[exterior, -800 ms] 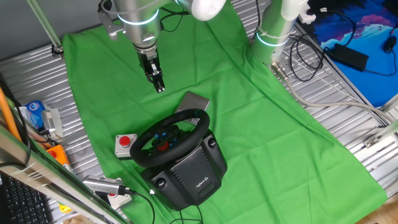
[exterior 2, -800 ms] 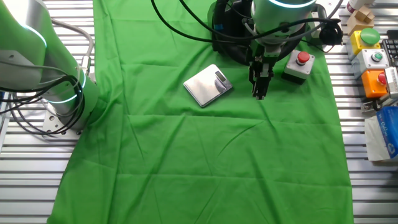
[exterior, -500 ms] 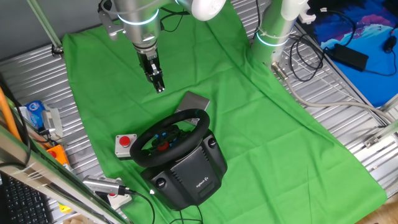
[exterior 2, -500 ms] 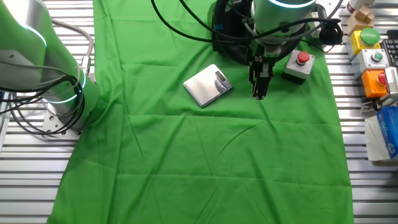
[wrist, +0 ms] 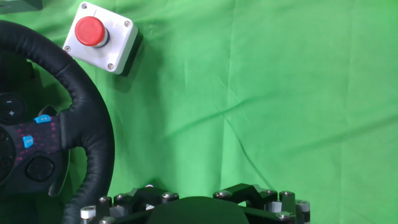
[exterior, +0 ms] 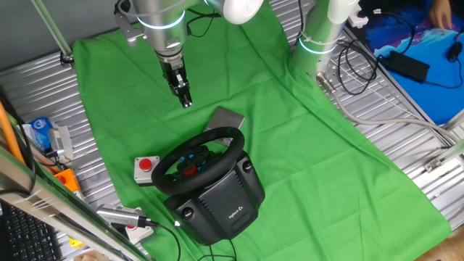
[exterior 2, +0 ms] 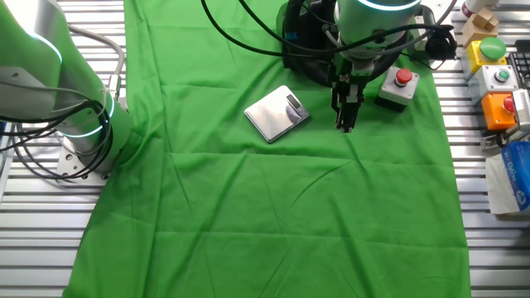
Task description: Rotate the steering wheel 90 degrees clockwise
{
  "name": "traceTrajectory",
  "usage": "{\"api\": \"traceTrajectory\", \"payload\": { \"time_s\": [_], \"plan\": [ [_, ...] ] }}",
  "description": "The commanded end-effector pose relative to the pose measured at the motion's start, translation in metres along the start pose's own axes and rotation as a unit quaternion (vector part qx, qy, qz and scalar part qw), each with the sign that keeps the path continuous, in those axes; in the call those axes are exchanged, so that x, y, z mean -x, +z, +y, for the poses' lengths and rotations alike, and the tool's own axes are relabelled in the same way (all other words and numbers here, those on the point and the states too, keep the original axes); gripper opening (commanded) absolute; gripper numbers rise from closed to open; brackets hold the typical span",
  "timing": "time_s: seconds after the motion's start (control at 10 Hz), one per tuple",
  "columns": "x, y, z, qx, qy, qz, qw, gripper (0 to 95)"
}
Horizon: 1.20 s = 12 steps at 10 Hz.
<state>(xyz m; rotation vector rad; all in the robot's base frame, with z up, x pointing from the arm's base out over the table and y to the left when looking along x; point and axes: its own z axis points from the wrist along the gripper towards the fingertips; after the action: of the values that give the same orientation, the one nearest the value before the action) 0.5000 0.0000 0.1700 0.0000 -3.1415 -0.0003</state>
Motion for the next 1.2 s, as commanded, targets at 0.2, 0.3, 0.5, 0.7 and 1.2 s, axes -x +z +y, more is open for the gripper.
{"api": "traceTrajectory", "payload": {
  "time_s": [0.2, 0.3, 0.5, 0.7, 1.2],
  "plan": [
    [0.0000, 0.0000, 0.0000, 0.008, -0.063, -0.005, 0.9980, 0.0],
    [0.0000, 0.0000, 0.0000, 0.007, -0.063, -0.005, 0.9980, 0.0],
    [0.0000, 0.0000, 0.0000, 0.007, -0.063, -0.004, 0.9980, 0.0],
    [0.0000, 0.0000, 0.0000, 0.006, -0.063, -0.004, 0.9980, 0.0],
    [0.0000, 0.0000, 0.0000, 0.006, -0.063, -0.004, 0.9980, 0.0]
  ]
}}
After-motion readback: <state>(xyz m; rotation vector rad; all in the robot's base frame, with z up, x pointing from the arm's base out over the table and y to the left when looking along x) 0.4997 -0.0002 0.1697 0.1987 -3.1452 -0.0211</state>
